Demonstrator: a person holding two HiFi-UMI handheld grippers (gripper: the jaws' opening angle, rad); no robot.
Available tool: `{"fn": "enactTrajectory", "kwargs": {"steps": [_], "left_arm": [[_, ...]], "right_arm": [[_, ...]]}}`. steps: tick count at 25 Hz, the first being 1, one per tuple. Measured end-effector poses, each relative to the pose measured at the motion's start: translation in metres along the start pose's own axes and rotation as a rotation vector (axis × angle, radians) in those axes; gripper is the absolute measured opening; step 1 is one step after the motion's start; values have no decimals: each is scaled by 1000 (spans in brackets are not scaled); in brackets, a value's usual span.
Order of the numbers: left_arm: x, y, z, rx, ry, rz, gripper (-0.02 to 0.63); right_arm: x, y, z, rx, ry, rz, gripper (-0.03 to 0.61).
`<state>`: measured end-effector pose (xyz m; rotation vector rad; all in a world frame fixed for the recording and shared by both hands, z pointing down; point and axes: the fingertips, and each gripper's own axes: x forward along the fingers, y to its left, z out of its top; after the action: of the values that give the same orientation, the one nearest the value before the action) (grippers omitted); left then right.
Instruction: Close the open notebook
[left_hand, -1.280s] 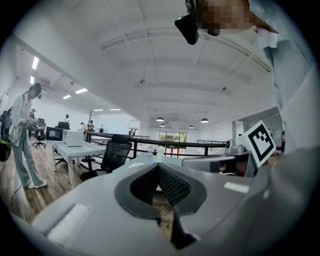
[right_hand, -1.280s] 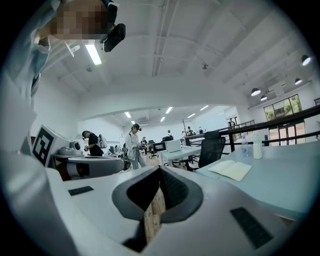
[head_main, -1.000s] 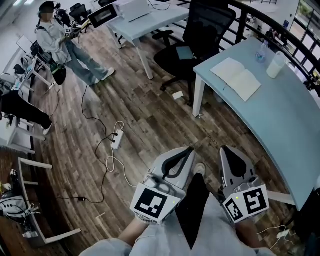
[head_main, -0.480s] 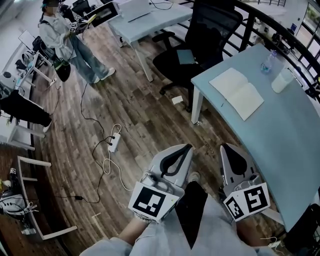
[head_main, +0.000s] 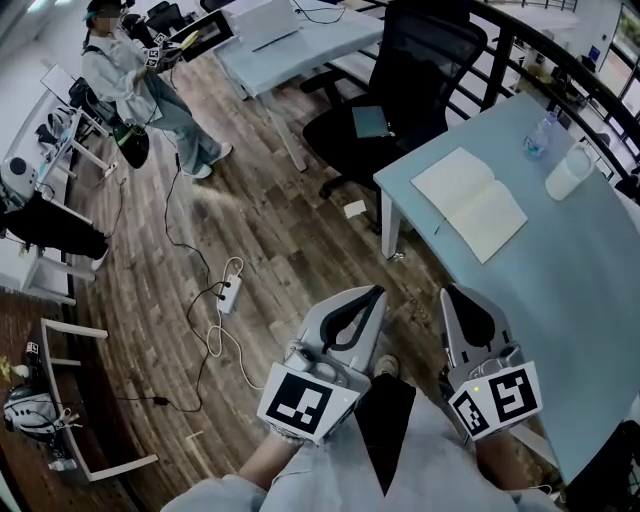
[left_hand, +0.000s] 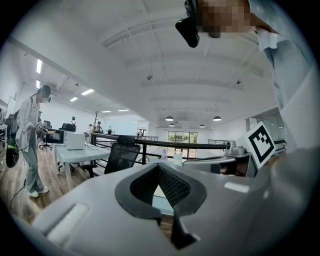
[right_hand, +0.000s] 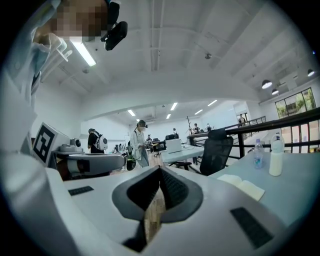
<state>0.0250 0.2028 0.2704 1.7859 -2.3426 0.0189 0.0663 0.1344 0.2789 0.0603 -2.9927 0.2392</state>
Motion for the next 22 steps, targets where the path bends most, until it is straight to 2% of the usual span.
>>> {"fn": "enactTrajectory", "kwargs": {"steps": [14,22], "left_arm": [[36,-2,14,52,-15,-24,4],[63,-10,17,49,-17,-87,5]], "right_arm": [[-7,-38,7,3,-14,-63,1],[-9,-60,12,-2,-32,-118,0]]}}
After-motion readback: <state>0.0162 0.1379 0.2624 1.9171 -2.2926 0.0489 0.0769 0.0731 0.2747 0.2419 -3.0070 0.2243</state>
